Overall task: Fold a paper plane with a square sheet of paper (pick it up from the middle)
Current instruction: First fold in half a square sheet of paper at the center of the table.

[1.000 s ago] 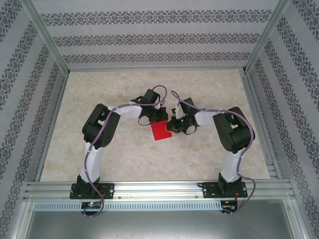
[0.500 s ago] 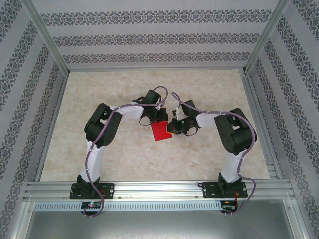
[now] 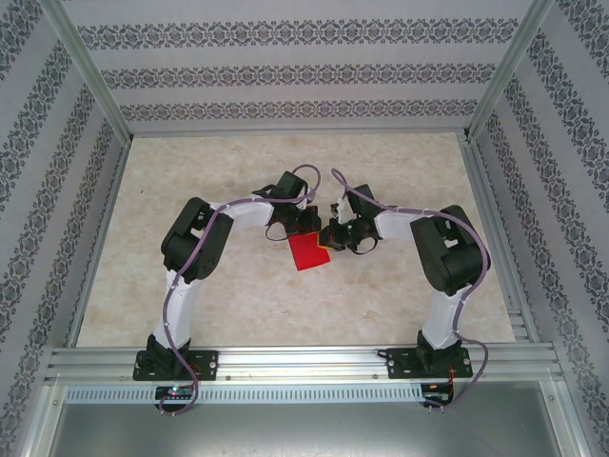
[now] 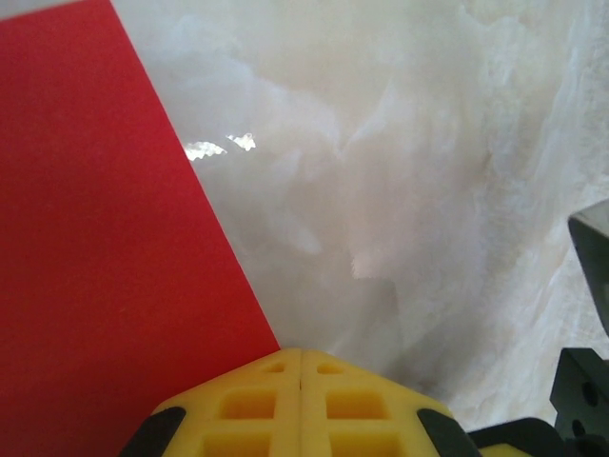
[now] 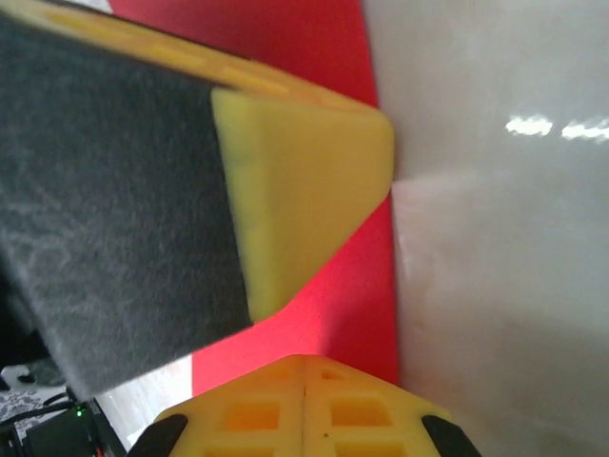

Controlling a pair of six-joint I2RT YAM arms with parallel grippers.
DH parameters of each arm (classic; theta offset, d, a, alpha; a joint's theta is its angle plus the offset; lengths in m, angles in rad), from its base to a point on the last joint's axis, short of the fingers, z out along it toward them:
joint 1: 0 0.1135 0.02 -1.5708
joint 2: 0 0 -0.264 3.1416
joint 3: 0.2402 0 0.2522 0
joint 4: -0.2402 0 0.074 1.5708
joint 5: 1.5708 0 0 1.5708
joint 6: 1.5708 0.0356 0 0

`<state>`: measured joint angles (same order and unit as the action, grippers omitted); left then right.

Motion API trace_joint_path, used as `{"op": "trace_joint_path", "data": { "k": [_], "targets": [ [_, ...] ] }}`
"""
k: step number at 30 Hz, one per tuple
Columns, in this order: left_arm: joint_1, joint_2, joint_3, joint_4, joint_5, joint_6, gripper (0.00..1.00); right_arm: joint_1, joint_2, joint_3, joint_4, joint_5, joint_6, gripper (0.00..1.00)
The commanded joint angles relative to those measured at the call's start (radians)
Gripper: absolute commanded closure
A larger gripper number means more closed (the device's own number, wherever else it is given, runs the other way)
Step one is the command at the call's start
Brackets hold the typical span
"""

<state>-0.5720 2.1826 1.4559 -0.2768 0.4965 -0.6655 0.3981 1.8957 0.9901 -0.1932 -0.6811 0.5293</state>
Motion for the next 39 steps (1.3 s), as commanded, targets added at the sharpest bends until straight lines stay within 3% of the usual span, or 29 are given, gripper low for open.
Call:
{"op": "trace_joint_path", "data": {
  "k": [1, 17, 39],
  "targets": [
    [-0.003, 0.027, -0.028, -0.009, -0.05, 0.02, 1.0, -0.007, 0.039, 0.021, -0.012, 0.028, 0.003, 0.97],
    [0.021, 0.055, 0.031, -0.012, -0.043, 0.044, 1.0, -0.021, -0.008, -0.193, -0.168, 0.035, -0.105, 0.97],
    [0.05, 0.121, 0.178, -0.092, -0.132, 0.06, 1.0, -0.022, -0.032, -0.225, -0.196, 0.061, -0.097, 0.98]
  ]
}}
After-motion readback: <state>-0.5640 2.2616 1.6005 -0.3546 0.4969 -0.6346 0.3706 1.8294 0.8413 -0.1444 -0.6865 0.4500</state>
